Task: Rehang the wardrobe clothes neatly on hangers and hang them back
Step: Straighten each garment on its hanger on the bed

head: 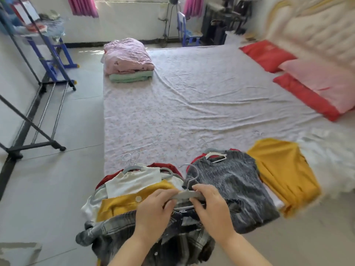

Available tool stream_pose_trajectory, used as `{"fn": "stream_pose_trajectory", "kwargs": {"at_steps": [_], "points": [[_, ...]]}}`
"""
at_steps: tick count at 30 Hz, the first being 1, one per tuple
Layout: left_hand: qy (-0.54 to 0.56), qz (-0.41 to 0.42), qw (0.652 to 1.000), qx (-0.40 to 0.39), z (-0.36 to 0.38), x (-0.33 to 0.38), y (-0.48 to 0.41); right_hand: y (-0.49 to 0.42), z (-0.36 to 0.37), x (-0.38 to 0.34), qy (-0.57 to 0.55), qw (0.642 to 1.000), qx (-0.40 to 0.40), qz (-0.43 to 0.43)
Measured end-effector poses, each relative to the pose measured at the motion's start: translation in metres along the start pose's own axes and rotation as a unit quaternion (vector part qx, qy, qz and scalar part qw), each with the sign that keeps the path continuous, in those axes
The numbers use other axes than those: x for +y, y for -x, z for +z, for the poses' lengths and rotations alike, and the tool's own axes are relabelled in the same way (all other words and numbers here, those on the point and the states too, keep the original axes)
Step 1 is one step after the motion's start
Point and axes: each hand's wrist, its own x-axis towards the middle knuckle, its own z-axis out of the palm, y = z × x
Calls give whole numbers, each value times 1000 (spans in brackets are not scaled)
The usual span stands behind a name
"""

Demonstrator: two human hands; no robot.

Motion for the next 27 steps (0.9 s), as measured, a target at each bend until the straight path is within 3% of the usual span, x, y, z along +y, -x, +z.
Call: {"fn": "stream_pose_trajectory", "kwargs": {"at_steps": [6, 14, 27], "points": [[23, 47, 997, -54, 34, 71, 29, 65, -79, 21, 81, 995, 64, -2], [0, 140, 982, -125, 121, 182, 86, 169, -180, 95, 115, 983, 124, 69], [54, 208, 964, -156, 291, 374, 194, 311, -380, 237, 154, 961, 198, 119]]}}
